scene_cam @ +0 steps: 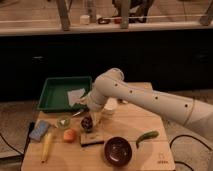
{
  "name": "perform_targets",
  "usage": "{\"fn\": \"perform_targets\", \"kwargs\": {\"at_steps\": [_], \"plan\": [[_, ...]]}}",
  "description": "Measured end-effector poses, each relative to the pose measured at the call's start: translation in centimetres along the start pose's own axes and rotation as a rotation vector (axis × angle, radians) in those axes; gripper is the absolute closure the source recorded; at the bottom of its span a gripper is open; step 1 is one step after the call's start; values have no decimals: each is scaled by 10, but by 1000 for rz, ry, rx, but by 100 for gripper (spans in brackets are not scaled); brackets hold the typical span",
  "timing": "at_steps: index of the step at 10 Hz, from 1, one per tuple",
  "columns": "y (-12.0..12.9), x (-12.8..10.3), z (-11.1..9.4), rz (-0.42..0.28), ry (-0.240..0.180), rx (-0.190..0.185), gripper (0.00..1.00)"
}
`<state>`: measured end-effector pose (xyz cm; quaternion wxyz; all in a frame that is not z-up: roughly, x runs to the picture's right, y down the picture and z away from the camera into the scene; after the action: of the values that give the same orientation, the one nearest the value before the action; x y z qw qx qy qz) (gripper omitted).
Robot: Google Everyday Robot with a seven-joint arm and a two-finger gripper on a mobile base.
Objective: Place grapes in metal cup
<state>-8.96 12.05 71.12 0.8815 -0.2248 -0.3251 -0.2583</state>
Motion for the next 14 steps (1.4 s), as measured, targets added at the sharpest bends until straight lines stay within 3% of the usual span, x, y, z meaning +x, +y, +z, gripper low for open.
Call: {"fn": "perform_targets", "kwargs": {"at_steps": [14], "plan": [[-1, 2, 2, 0, -14, -17, 20]]}}
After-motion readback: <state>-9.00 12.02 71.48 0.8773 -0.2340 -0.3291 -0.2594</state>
